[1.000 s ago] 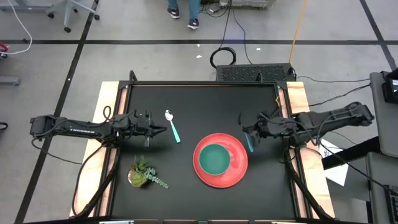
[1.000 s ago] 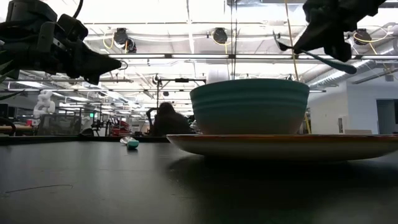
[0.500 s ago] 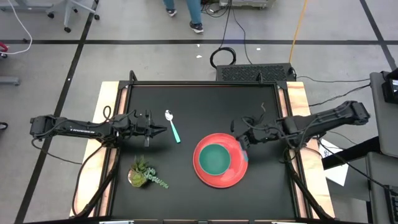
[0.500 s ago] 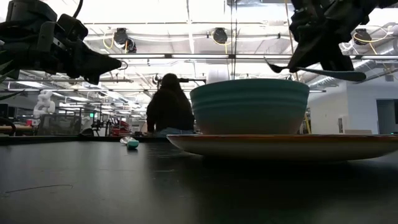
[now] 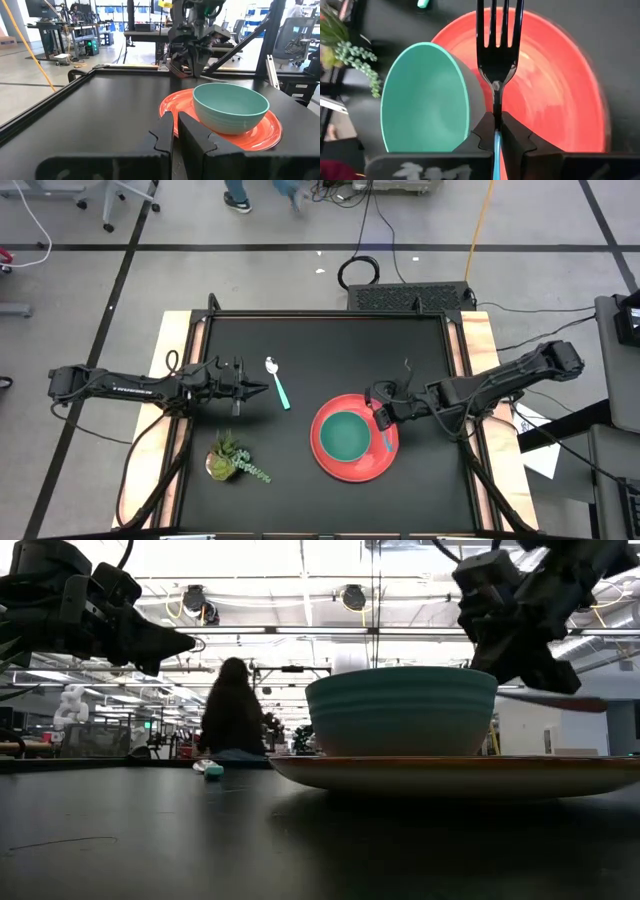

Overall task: Pick and place plate/cup/fork/spoon on tray
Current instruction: Put the fork on the orange plate beside the green bowl

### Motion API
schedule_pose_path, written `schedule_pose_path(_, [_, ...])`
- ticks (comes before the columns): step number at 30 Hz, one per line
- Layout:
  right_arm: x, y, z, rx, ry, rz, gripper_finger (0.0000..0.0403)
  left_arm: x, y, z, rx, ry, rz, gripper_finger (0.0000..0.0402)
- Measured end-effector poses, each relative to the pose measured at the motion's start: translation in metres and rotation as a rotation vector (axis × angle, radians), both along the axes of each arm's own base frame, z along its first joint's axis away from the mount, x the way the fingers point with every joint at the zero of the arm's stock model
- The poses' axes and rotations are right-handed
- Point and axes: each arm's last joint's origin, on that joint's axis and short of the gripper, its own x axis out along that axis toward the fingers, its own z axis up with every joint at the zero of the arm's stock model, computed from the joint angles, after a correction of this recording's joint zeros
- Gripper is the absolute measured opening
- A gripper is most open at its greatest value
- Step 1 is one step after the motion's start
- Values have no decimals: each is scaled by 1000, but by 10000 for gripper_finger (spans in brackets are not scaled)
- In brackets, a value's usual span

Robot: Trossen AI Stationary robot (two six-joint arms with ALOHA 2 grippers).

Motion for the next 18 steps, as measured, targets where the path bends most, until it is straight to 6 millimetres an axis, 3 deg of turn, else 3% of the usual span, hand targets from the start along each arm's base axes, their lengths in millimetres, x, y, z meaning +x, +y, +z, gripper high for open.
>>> schedule_pose_path(18, [-7, -3, -25, 54, 5, -39, 2, 0, 0, 0, -5, 0, 0, 31])
